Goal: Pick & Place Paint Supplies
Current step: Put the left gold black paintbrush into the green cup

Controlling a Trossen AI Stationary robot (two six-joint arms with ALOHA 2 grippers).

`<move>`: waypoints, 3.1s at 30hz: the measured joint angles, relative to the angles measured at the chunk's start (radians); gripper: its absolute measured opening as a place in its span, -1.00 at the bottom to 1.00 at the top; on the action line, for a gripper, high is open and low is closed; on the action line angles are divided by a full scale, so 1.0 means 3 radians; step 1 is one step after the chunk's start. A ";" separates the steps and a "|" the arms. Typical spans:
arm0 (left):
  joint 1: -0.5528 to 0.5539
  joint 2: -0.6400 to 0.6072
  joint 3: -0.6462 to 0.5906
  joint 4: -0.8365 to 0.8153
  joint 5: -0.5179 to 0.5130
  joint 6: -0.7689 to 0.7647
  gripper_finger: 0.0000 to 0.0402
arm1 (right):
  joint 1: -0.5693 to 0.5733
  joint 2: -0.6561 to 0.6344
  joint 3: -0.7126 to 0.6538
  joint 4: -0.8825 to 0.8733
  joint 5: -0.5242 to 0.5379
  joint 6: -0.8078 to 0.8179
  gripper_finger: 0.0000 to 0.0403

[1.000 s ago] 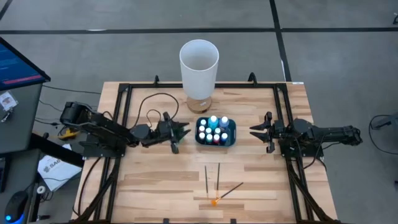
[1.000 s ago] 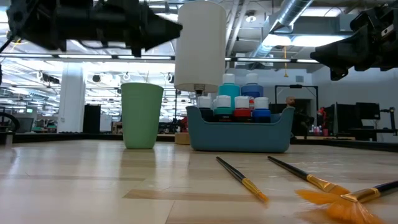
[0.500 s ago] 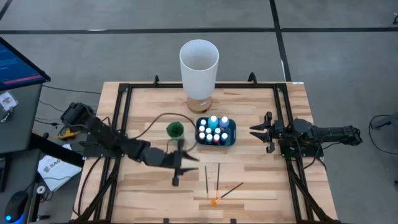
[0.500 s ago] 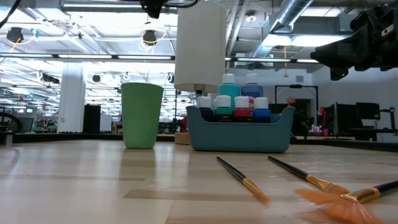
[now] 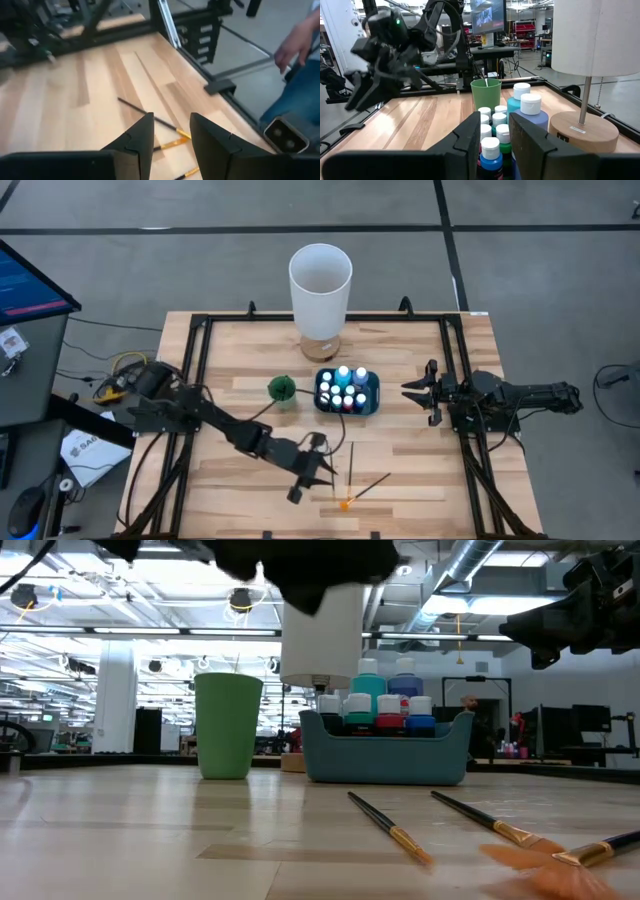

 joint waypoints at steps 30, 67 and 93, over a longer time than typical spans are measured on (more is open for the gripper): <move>0.0044 0.0996 0.0655 -0.0304 0.0852 0.0854 -0.45 | 0.0000 0.0000 -0.0001 0.0001 0.0000 0.0000 -0.52; -0.0032 0.1401 0.1158 -0.0777 0.0838 0.1050 -0.45 | 0.0000 0.0000 -0.0001 0.0000 -0.0001 0.0000 -0.52; -0.0052 0.1252 0.1134 -0.1251 0.0750 0.1197 -0.68 | 0.0000 0.0000 0.0000 0.0000 0.0000 -0.0001 -0.52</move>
